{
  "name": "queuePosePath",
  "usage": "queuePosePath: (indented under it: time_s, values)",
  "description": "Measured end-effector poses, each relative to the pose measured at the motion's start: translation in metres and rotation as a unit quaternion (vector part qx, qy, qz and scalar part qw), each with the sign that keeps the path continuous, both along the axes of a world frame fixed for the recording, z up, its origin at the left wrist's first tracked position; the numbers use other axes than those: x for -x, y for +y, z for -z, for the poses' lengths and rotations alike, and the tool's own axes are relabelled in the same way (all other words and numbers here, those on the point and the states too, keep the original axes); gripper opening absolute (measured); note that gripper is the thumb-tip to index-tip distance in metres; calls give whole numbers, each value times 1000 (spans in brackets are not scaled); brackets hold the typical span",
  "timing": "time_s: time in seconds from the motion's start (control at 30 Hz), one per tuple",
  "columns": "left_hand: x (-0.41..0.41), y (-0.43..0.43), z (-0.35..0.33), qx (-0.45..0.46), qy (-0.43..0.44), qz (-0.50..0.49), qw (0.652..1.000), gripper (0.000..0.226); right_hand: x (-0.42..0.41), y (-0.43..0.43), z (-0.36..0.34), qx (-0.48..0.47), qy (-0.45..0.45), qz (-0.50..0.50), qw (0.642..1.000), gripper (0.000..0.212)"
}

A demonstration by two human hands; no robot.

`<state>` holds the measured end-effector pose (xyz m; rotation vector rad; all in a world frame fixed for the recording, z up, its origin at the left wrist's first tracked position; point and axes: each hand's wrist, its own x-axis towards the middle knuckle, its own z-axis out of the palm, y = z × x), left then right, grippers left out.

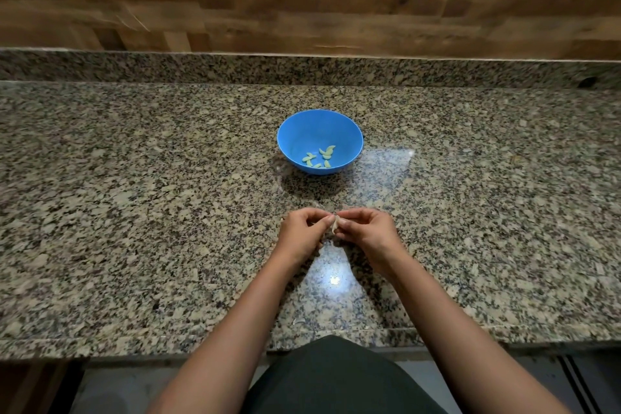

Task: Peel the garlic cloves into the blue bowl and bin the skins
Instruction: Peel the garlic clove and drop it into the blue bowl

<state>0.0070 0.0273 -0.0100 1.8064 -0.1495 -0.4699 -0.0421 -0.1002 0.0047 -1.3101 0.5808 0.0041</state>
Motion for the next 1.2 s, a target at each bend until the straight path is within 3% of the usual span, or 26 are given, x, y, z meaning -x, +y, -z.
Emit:
queuePosePath:
  time_s: [0.2, 0.47, 0.73, 0.9, 1.2]
  values:
    - [-1, -1, -5, 28, 17, 7, 999, 7, 0, -3, -1, 70, 3, -34, 997, 8]
    - [-3, 2, -5, 81, 91, 1, 993, 5, -1, -6, -8, 87, -14, -66, 994, 7]
    - [-2, -5, -9, 79, 88, 2, 993, 12, -2, -4, -7, 61, -25, -52, 996, 7]
    - [-4, -6, -5, 97, 129, -52, 985, 16, -2, -1, -5, 20, -41, -20, 999, 10]
    - [-6, -6, -1, 100, 115, -80, 985, 14, -1, 0, -2, -28, -44, 35, 998, 7]
